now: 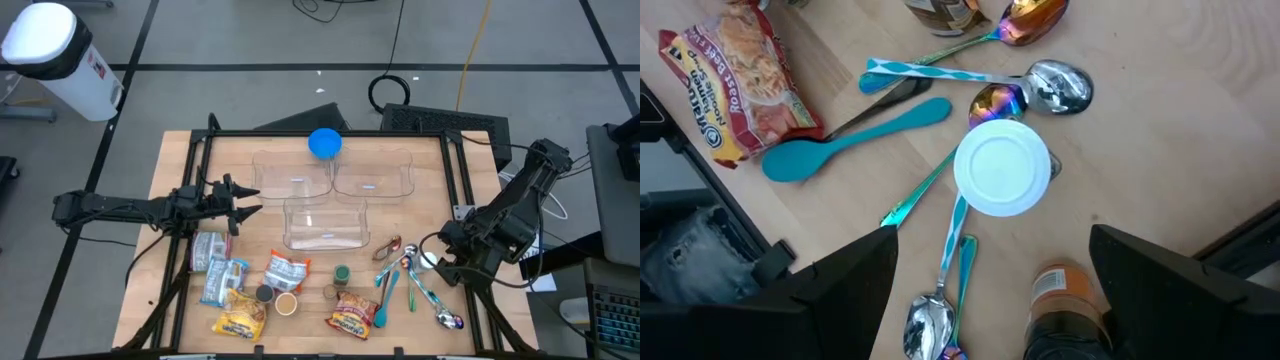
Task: Pick & Place Food Item
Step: Put the black seasoning bottle into the top right transparent bin
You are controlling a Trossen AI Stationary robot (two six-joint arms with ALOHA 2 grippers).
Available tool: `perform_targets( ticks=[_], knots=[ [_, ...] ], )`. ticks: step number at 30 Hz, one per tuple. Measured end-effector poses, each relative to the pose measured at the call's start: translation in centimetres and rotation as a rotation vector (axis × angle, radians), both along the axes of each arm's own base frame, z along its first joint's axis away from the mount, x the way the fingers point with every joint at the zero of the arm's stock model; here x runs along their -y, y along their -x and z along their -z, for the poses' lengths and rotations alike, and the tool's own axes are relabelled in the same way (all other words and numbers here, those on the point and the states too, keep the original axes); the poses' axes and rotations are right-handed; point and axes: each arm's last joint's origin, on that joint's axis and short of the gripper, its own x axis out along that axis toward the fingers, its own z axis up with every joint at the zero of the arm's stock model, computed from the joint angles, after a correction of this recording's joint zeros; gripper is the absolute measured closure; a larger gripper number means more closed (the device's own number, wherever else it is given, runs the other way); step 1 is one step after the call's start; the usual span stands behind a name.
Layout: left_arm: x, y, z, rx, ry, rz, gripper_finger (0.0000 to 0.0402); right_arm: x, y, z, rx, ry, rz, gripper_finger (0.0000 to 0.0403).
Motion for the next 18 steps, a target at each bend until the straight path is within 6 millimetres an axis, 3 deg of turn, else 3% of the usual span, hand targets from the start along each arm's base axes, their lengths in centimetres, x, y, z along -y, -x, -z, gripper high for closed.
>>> perform_targets(
  ticks=[18],
  knots=[
    [0.0, 0.0, -0.01, 0.0, 0.0, 0.0, 0.016, -0.08, 0.08, 0.02, -0.03, -0.026, -0.002, 0.0083]
  ],
)
